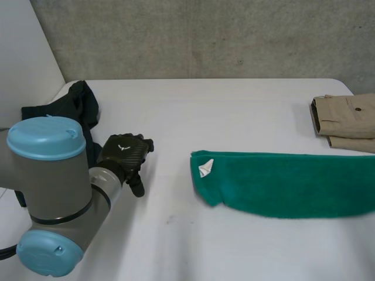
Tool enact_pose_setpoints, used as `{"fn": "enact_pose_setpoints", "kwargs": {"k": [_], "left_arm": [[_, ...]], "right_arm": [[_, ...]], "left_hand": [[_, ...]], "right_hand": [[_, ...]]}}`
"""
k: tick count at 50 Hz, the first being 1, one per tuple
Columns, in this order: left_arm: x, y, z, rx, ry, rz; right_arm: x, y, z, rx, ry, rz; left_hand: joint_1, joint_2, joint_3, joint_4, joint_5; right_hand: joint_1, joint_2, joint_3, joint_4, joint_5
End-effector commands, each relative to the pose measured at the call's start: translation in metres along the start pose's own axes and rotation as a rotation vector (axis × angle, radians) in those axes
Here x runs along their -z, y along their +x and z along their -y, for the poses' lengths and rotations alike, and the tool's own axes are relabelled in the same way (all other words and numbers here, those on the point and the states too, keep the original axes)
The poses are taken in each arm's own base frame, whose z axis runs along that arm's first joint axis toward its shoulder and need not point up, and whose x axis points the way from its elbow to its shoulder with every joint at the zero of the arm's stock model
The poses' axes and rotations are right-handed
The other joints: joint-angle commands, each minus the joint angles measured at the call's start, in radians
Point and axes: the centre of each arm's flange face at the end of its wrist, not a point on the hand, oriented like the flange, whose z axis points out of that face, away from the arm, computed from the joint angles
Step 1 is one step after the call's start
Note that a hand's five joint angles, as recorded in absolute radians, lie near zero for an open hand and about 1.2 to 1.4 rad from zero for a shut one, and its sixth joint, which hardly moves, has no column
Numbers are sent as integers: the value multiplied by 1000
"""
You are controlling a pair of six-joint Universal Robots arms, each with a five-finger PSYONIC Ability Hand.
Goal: Fold the laundry.
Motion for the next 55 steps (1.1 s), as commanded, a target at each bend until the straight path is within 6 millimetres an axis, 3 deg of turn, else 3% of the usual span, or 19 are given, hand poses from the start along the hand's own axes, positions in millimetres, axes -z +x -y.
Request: {"fn": "enact_pose_setpoints", "kwargs": {"k": [1, 3, 6, 7, 10, 11, 14, 19, 21, 22, 23, 24, 25, 30, 34, 38, 43, 47, 55], "left_arm": [[1, 0, -2, 4, -1, 0], [0, 0, -1, 5, 1, 1], [0, 0, -1, 6, 4, 1], [0, 0, -1, 5, 5, 0], [0, 1, -1, 5, 10, 1], [1, 2, -1, 4, 11, -2], [1, 4, -1, 5, 15, -5], [0, 7, -6, 1, 1, -14], [0, 11, -7, -3, 5, -23], [-1, 12, -8, -4, 6, -26], [-1, 13, -7, -5, 11, -29], [-2, 17, -7, -8, 20, -38], [-3, 19, -6, -9, 25, -41], [-7, 24, 10, -4, 99, -45], [-5, 35, 31, -2, 183, -69], [-2, 51, 49, -3, 263, -107], [-10, 80, 53, 3, 314, -181], [-26, 107, 37, -20, 291, -269], [-49, 120, -1, -61, 176, -279]], "right_arm": [[40, -38, 92, 23, 261, 76], [62, -62, 124, 39, 375, 146], [92, -95, 157, 74, 514, 253], [114, -118, 174, 97, 604, 326], [146, -150, 193, 123, 722, 430], [166, -168, 199, 141, 780, 489], [187, -197, 202, 160, 835, 581], [225, -258, 190, 213, 866, 779], [228, -267, 185, 232, 851, 793], [228, -270, 185, 238, 844, 795], [224, -271, 182, 240, 812, 784], [221, -270, 181, 238, 792, 772], [217, -268, 180, 234, 772, 752], [207, -251, 184, 170, 714, 680], [185, -189, 190, -99, 632, 572], [171, -158, 175, -329, 528, 553], [164, -147, 146, -398, 401, 571], [150, -142, 114, -363, 297, 545], [134, -151, 74, -273, 173, 551]], "left_hand": [[-37, -5, -13, -5, 4], [-40, -8, -16, -8, 1], [-55, -23, -31, -22, -14], [-58, -26, -33, -25, -17], [-66, -35, -42, -34, -25], [-69, -37, -45, -37, -28], [-75, -43, -51, -43, -34], [-87, -55, -63, -55, -46], [-87, -55, -63, -55, -46], [-87, -55, -63, -55, -46], [-90, -58, -66, -58, -49], [-107, -75, -83, -75, -66], [-110, -79, -86, -78, -69], [-110, -79, -86, -78, -69], [-113, -82, -89, -81, -72], [-113, -82, -89, -81, -72], [-108, -76, -83, -75, -67], [-102, -70, -78, -69, -61], [-55, -23, -31, -23, -14]], "right_hand": [[409, 223, 220, 207, 222], [409, 223, 220, 207, 222], [409, 223, 220, 207, 222], [409, 223, 220, 207, 222], [409, 223, 220, 207, 222], [409, 223, 220, 207, 222], [409, 223, 220, 207, 222], [409, 223, 220, 207, 222], [409, 223, 220, 207, 222], [285, 100, 96, 83, 98], [-419, -605, -609, -622, -607], [-778, -964, -968, -980, -965], [-812, -998, -1002, -1015, -1000], [-812, -998, -1002, -1015, -1000], [-812, -998, -1002, -1015, -1000], [-812, -998, -1002, -1015, -1000], [-812, -998, -1002, -1015, -1000], [-812, -998, -1002, -1015, -1000], [-638, -824, -828, -840, -825]]}}
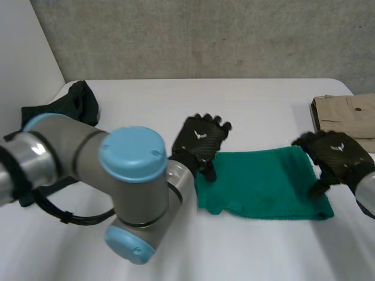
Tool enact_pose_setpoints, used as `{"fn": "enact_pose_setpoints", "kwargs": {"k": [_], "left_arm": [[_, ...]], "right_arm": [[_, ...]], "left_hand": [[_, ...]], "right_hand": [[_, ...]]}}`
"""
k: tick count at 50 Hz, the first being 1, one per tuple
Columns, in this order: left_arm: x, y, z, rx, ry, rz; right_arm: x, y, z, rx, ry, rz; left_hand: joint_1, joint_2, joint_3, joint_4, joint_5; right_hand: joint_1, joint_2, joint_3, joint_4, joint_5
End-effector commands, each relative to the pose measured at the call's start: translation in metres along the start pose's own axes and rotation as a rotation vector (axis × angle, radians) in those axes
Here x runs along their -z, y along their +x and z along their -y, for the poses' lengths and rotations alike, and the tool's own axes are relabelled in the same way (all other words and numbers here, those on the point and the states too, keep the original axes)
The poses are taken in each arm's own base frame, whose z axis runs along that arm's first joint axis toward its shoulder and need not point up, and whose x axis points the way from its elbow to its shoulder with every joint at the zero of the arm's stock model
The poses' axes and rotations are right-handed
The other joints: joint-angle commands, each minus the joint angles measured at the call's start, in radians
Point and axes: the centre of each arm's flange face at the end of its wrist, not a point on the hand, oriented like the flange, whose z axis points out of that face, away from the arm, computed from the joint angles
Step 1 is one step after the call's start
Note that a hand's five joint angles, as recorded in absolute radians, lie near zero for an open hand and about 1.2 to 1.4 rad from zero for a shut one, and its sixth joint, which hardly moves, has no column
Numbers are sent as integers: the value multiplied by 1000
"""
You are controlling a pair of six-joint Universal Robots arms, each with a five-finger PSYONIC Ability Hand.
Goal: Fold the laundry.
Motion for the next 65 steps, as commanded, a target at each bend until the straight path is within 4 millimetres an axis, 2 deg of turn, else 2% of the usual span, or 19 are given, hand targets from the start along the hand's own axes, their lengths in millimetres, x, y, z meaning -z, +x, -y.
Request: {"fn": "enact_pose_setpoints", "kwargs": {"k": [1, 9, 13, 15, 21, 24, 26, 31, 39, 40, 41, 42, 43, 48, 52, 53, 56, 62, 65], "left_arm": [[-11, 7, -41, -25, -123, -17], [-2, 3, -51, -46, -192, 11], [6, 5, -49, -51, -206, 5], [10, 3, -40, -48, -190, 9], [18, -3, -23, -41, -158, 23], [25, -10, -10, -33, -138, 37], [29, -15, -3, -30, -128, 48], [40, -39, 17, -16, -93, 108], [48, -57, 18, -2, -99, 169], [48, -58, 18, -2, -101, 170], [48, -58, 17, -2, -102, 173], [46, -59, 17, -2, -102, 174], [46, -59, 17, -2, -102, 174], [38, -62, 28, 14, -51, 185], [24, -59, 31, 62, -6, 176], [21, -58, 30, 73, 1, 171], [11, -51, 29, 118, 15, 145], [0, -16, 12, 179, -20, -9], [-2, -11, 0, 178, -65, -23]], "right_arm": [[-5, 9, -40, 55, -135, 7], [-13, 3, -63, 54, -197, 60], [-15, 5, -63, 60, -188, 50], [-17, 8, -63, 71, -175, 32], [-24, 18, -52, 121, -103, -29], [-23, 19, -28, 176, -31, -51], [-20, 2, 1, 232, 59, -19], [-13, -58, 41, 324, 206, 138], [5, -159, 41, 441, 286, 433], [5, -165, 38, 452, 282, 452], [4, -174, 33, 464, 265, 471], [2, -174, 31, 463, 246, 460], [0, -173, 30, 456, 227, 453], [-3, -157, 41, 323, 188, 367], [-6, -104, 64, 102, 201, 211], [-8, -79, 68, 2, 198, 150], [-13, -51, 62, -168, 149, 97], [-17, -52, 47, -268, 40, 151], [-29, -58, 32, -260, -17, 182]], "left_hand": [[34, 43, 41, 40, 51], [28, 37, 36, 34, 45], [22, 32, 30, 28, 39], [19, 29, 27, 25, 36], [8, 17, 15, 13, 24], [5, 14, 12, 11, 21], [5, 14, 12, 11, 21], [-22, -12, -14, -16, -5], [-31, -21, -23, -25, -14], [-33, -24, -26, -28, -17], [-34, -24, -26, -28, -17], [-34, -24, -26, -28, -17], [-36, -27, -29, -31, -20], [-39, -30, -32, -33, -23], [-34, -24, -26, -28, -17], [-28, -18, -20, -22, -11], [-19, -10, -12, -13, -2], [-7, 2, 0, -1, 9], [2, 11, 9, 8, 18]], "right_hand": [[175, 161, 165, 144, 136], [433, 419, 423, 403, 394], [765, 750, 755, 734, 726], [1140, 1126, 1130, 1109, 1101], [1190, 1176, 1180, 1159, 1151], [1190, 1176, 1180, 1159, 1151], [1190, 1176, 1180, 1159, 1151], [1190, 1176, 1180, 1159, 1151], [1190, 1176, 1180, 1159, 1151], [1139, 1125, 1129, 1108, 1100], [479, 464, 469, 448, 439], [65, 51, 55, 34, 26], [-31, -46, -42, -62, -71], [-31, -46, -42, -62, -71], [-31, -46, -42, -62, -71], [-31, -46, -42, -62, -71], [-31, -46, -42, -62, -71], [-31, -46, -42, -62, -71], [-31, -46, -42, -62, -71]]}}
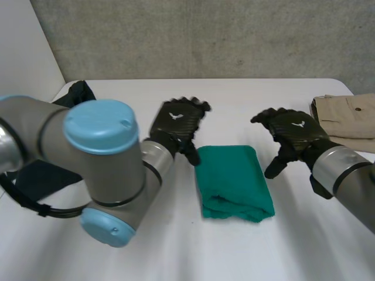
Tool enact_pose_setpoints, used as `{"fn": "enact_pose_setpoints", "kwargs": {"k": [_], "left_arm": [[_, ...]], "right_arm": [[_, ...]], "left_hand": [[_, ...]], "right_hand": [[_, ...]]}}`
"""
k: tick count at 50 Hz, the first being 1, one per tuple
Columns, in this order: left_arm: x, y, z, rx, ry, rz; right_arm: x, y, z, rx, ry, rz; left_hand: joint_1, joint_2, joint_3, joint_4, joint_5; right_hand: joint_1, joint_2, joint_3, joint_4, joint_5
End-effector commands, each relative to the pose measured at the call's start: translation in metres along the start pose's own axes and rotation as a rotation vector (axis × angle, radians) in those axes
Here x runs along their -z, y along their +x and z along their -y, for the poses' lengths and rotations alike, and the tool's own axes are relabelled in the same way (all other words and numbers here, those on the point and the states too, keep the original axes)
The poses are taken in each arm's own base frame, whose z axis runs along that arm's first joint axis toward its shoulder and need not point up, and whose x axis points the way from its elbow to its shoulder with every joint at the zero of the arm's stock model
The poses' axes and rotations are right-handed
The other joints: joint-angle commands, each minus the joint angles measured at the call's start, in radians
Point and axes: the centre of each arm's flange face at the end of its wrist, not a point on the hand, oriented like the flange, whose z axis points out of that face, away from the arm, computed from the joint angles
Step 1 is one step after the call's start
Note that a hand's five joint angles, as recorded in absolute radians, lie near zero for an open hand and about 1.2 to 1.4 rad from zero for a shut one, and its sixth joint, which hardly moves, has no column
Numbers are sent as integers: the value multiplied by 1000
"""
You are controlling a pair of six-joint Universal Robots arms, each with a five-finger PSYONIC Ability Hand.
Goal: Fold the laundry.
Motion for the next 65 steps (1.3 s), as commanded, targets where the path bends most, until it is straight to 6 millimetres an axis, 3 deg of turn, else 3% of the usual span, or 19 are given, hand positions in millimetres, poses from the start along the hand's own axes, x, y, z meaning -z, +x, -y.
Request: {"fn": "enact_pose_setpoints", "kwargs": {"k": [1, 13, 18, 26, 31, 34, 38, 43, 48, 53, 65], "left_arm": [[-7, 23, -34, 27, -107, -96], [-2, 16, -75, -99, -319, -42], [0, 17, -83, -185, -346, -58], [1, 19, -59, -177, -277, -66], [7, 10, -6, -164, -148, -46], [10, 2, 15, -156, -97, -44], [16, -9, 42, -142, -32, -81], [36, -15, 70, -129, -17, -205], [42, -18, 75, -116, -42, -274], [41, -17, 74, -114, -48, -282], [37, -15, 64, -103, -74, -291]], "right_arm": [[-16, 2, -31, -54, -138, 47], [-45, 1, -72, -42, -284, 80], [-48, 4, -73, 111, -286, 65], [-42, 7, -55, 229, -224, 20], [-25, -5, -27, 256, -64, 0], [-11, -9, -15, 259, 24, -21], [6, -22, -18, 234, 53, -10], [24, -50, -41, 198, 0, 74], [30, -64, -58, 201, -26, 103], [17, -68, -87, 214, -67, 95], [-10, -63, -96, 261, -58, 34]], "left_hand": [[2, 21, 9, 19, 34], [5, 24, 12, 22, 37], [2, 21, 9, 19, 34], [-7, 12, 0, 10, 25], [-16, 3, -8, 2, 17], [-16, 3, -8, 2, 17], [-4, 15, 3, 13, 28], [-16, 3, -8, 2, 17], [-39, -20, -32, -22, -7], [-39, -20, -32, -22, -7], [-39, -20, -32, -22, -7]], "right_hand": [[-30, -45, -42, -61, -70], [-30, -45, -42, -61, -70], [-30, -45, -42, -61, -70], [-30, -45, -42, -61, -70], [-30, -45, -42, -61, -70], [-30, -45, -42, -61, -70], [-30, -45, -42, -61, -70], [-30, -45, -42, -61, -70], [-30, -45, -42, -61, -70], [-30, -45, -42, -61, -70], [-30, -45, -42, -61, -70]]}}
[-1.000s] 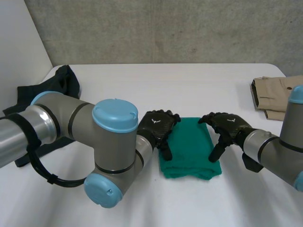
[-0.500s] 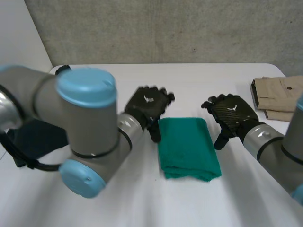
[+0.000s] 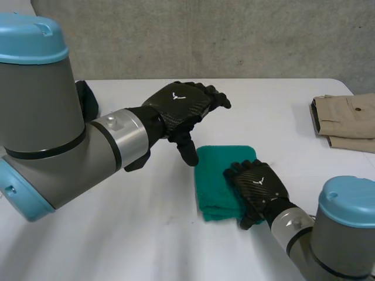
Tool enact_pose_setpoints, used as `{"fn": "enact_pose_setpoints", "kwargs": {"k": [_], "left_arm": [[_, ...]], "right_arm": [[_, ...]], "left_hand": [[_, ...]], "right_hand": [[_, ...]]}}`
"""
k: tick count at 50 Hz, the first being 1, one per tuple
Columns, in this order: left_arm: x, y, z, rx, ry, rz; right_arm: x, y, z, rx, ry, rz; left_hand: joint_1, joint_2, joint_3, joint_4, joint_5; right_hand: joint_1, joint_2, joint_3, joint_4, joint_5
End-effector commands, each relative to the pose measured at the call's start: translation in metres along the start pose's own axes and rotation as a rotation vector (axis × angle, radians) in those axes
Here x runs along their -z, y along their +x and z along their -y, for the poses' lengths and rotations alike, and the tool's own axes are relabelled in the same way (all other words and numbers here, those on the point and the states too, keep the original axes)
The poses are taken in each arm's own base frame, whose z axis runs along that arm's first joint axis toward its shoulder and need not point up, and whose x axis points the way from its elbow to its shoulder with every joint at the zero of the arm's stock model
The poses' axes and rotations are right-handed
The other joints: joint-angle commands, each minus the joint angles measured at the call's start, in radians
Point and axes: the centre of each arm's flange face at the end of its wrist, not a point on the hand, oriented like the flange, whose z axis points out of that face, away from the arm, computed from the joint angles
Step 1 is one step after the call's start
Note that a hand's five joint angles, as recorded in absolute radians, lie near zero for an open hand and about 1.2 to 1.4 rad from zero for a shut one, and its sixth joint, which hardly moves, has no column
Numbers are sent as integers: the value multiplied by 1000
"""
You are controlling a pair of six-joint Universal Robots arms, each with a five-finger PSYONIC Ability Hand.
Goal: Fold the laundry.
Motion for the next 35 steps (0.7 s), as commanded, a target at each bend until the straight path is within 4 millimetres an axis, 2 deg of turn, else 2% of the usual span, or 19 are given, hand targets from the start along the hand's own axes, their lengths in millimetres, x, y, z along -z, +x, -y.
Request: {"fn": "enact_pose_setpoints", "kwargs": {"k": [1, 14, 18, 19, 22, 23, 26, 30, 31, 35], "left_arm": [[-3, 1, -6, 14, -14, -2], [-3, -2, -4, 68, 5, 9], [-3, -2, -5, 68, 5, 9], [-3, -1, -5, 68, 4, 8], [-3, -1, -6, 69, 1, 6], [-3, -1, -6, 69, 1, 6], [-3, 0, -6, 70, -1, 5], [-3, 0, -6, 69, 0, 4], [-3, 0, -6, 70, -1, 5], [-2, 0, -7, 72, -3, 5]], "right_arm": [[-18, 5, -2, 36, 4, -31], [-38, 9, 3, 60, 41, -35], [-44, 11, 8, 74, 64, -39], [-46, 12, 11, 80, 76, -42], [-49, 16, 15, 91, 87, -51], [-51, 18, 16, 95, 93, -57], [-54, 20, 21, 106, 105, -62], [-62, 45, 25, 128, 114, -110], [-66, 63, 24, 144, 115, -131], [-73, 97, 26, 209, 163, -107]], "left_hand": [[-28, -19, -32, -19, -5], [-22, -13, -26, -13, 1], [-22, -13, -26, -13, 1], [-22, -13, -26, -13, 1], [-22, -13, -26, -13, 1], [-25, -16, -29, -16, -2], [-22, -13, -26, -13, 1], [-22, -13, -26, -13, 1], [-25, -16, -29, -16, -2], [-25, -16, -29, -16, -2]], "right_hand": [[-25, -45, -42, -61, -69], [434, 414, 417, 398, 390], [745, 725, 728, 709, 700], [909, 888, 892, 872, 864], [1062, 1042, 1045, 1026, 1018], [1196, 1175, 1179, 1159, 1151], [1197, 1177, 1180, 1161, 1152], [1197, 1177, 1180, 1161, 1152], [1197, 1177, 1180, 1161, 1152], [1197, 1177, 1180, 1161, 1152]]}}
